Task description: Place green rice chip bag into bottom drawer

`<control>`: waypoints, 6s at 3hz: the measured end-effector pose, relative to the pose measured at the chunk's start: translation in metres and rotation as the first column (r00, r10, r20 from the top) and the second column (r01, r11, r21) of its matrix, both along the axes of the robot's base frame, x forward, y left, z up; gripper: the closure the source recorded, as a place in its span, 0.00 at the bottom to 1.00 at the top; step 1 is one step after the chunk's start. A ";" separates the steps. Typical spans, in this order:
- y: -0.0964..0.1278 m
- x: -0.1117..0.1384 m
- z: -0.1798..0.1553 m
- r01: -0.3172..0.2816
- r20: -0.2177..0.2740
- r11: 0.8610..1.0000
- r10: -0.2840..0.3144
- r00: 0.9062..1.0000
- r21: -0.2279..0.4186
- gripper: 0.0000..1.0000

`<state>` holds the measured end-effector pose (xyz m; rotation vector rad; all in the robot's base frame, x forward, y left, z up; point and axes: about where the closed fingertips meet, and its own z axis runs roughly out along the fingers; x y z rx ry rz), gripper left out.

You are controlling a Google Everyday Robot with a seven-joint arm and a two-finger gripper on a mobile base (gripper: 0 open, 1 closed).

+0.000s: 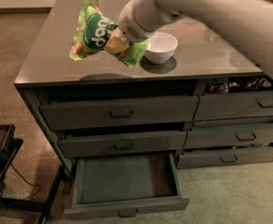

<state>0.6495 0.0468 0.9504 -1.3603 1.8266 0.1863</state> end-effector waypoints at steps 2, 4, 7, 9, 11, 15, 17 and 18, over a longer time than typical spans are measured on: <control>-0.026 -0.114 0.016 -0.148 -0.132 0.986 0.157 0.979 0.074 1.00; -0.024 -0.137 0.020 -0.170 -0.191 0.977 0.192 0.963 0.126 1.00; -0.009 -0.228 -0.109 -0.157 -0.353 0.965 0.224 0.908 0.210 1.00; -0.003 -0.265 -0.224 -0.104 -0.432 0.962 0.209 0.877 0.253 1.00; -0.002 -0.263 -0.258 -0.093 -0.437 0.965 0.196 0.878 0.246 1.00; 0.025 -0.205 -0.454 -0.043 -0.408 0.935 0.194 0.892 0.352 1.00; 0.022 -0.200 -0.476 -0.095 -0.400 0.953 0.210 0.892 0.288 1.00; 0.018 -0.196 -0.501 -0.160 -0.393 0.962 0.239 0.888 0.223 1.00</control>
Offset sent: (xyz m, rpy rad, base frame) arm -0.2307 -0.0363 0.0107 0.2343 0.4750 0.3452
